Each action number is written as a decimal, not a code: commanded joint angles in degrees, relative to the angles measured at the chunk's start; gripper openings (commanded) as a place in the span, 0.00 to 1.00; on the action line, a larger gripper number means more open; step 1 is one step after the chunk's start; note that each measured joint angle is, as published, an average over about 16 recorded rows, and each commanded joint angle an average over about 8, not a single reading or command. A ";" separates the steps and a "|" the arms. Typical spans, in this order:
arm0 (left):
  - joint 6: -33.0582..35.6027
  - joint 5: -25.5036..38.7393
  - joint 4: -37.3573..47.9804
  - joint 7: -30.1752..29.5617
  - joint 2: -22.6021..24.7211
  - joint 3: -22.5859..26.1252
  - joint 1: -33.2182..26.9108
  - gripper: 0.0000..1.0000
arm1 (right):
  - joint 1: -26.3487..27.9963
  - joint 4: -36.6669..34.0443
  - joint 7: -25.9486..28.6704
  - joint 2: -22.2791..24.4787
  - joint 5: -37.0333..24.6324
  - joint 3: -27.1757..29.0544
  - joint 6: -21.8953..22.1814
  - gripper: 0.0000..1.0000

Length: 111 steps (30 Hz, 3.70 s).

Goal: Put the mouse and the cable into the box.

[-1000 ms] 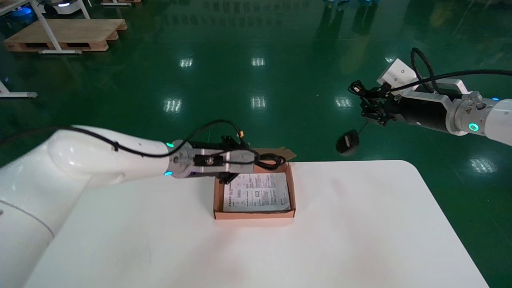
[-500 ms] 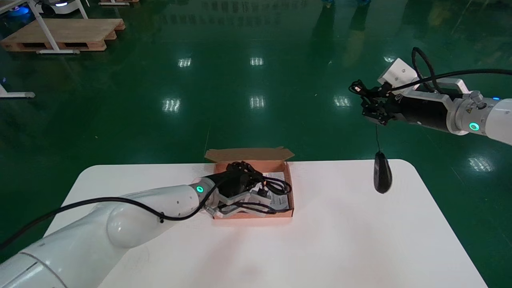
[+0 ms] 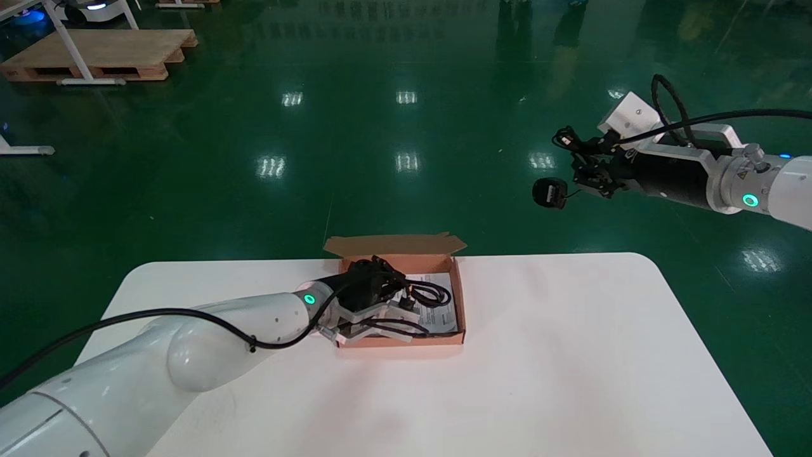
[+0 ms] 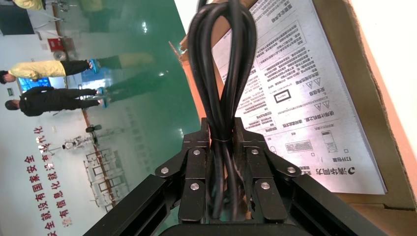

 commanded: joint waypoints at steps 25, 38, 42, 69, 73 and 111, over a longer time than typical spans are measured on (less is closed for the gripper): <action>-5.03 -2.73 11.39 -10.87 -4.06 -6.03 -6.92 1.00 | -0.92 -0.83 -2.94 -3.41 -0.34 -0.48 2.18 0.00; -5.43 -2.00 26.49 -17.44 -4.13 -6.79 -14.38 1.00 | 0.12 -6.26 -10.40 -13.67 2.84 -0.37 -1.49 0.00; -5.44 -1.90 26.82 -17.57 -3.93 -6.72 -14.50 1.00 | -0.53 -6.19 -13.15 -17.24 3.69 -0.90 -3.14 0.00; -5.47 -1.85 26.92 -17.78 -3.89 -6.56 -14.56 1.00 | -7.11 0.52 -9.40 -20.12 13.62 -26.50 10.56 0.32; -5.49 -1.87 26.97 -17.80 -3.92 -6.56 -14.58 1.00 | -7.49 0.61 -9.56 -20.11 14.66 -27.47 12.08 0.82; 12.21 -16.06 10.37 -22.74 -13.88 -17.23 -4.79 1.00 | -15.18 11.64 -3.14 -9.25 23.54 -16.79 -1.60 1.00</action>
